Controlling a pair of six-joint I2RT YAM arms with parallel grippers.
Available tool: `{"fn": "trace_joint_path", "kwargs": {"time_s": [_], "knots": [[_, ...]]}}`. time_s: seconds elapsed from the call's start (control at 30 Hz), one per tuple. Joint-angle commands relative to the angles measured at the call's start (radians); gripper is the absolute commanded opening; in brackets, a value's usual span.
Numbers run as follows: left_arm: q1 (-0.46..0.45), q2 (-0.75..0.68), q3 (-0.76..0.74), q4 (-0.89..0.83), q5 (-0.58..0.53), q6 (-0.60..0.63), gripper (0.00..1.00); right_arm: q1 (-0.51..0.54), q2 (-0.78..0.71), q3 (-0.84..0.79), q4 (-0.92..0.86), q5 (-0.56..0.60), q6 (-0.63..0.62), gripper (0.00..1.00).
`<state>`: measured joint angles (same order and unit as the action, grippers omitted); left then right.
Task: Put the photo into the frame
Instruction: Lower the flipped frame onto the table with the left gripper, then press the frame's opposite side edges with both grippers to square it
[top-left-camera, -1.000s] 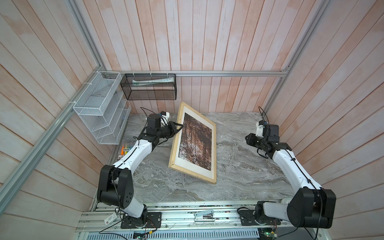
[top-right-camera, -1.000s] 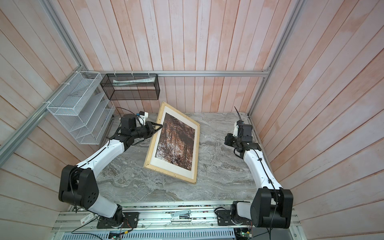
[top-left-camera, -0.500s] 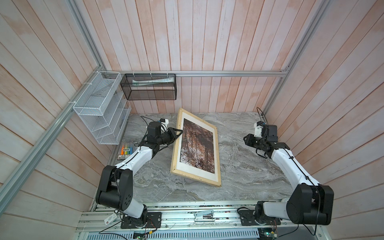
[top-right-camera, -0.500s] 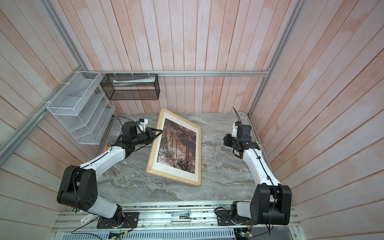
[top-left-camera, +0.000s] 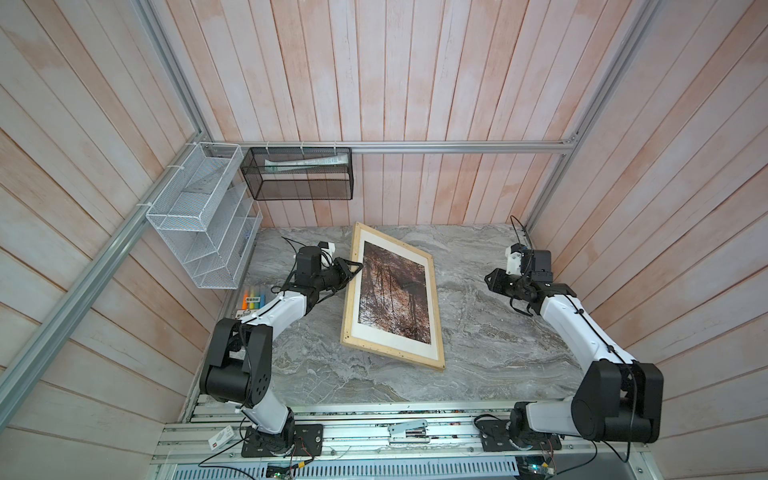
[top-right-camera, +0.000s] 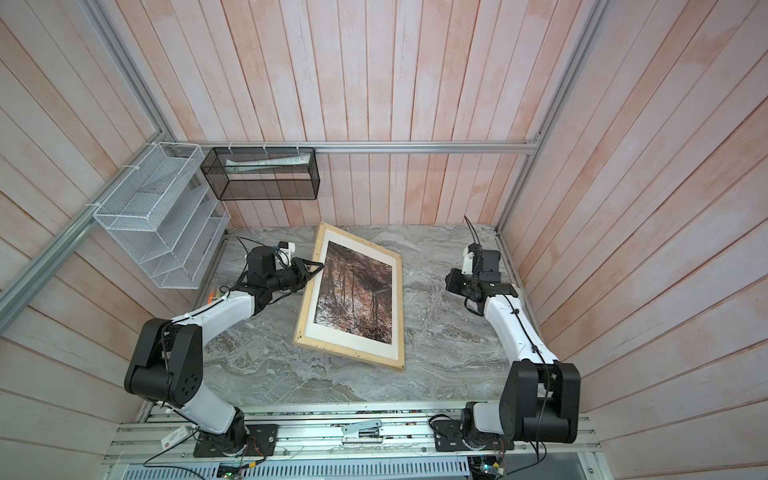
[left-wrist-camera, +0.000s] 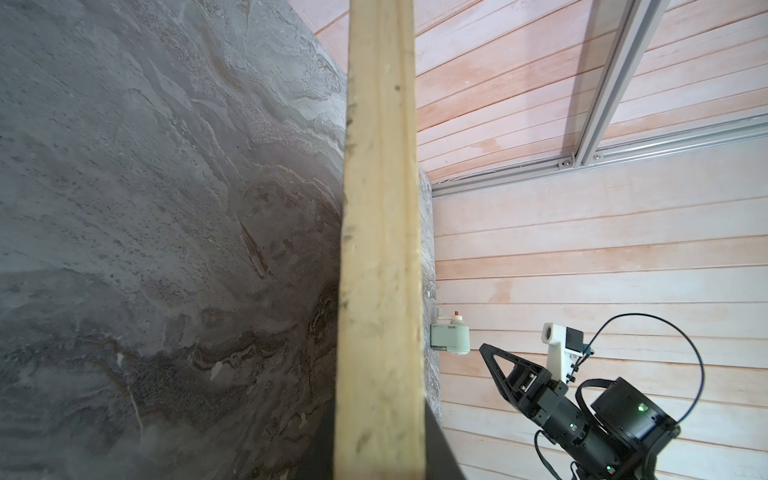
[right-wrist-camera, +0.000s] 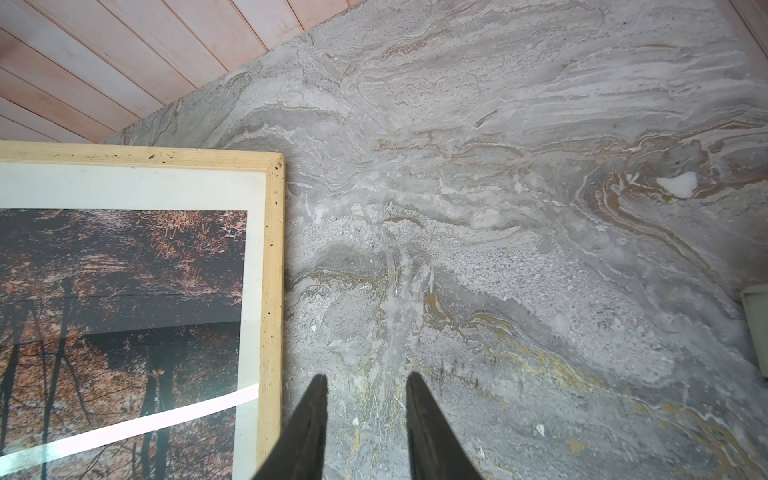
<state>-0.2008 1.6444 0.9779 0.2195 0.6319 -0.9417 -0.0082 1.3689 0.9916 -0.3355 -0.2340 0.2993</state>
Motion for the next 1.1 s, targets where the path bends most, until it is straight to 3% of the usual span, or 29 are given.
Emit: {"fn": "trace_joint_path", "kwargs": {"time_s": [0.0,0.17,0.37,0.77,1.07], "knots": [[0.009,0.016,-0.014,0.106,0.006,0.027,0.34,-0.003,0.015,-0.002,0.013,-0.018,0.004,0.34],[0.014,0.050,-0.030,0.116,0.002,0.049,0.46,-0.002,0.038,-0.010,0.036,-0.057,0.013,0.34],[0.017,0.097,-0.051,0.128,-0.014,0.076,0.52,0.008,0.063,-0.017,0.050,-0.067,0.016,0.34],[0.021,0.271,-0.061,0.224,-0.004,0.081,0.54,0.089,0.106,-0.078,0.131,-0.079,0.055,0.34],[0.022,0.333,-0.042,0.173,-0.060,0.102,0.55,0.134,0.156,-0.062,0.109,-0.066,0.048,0.34]]}}
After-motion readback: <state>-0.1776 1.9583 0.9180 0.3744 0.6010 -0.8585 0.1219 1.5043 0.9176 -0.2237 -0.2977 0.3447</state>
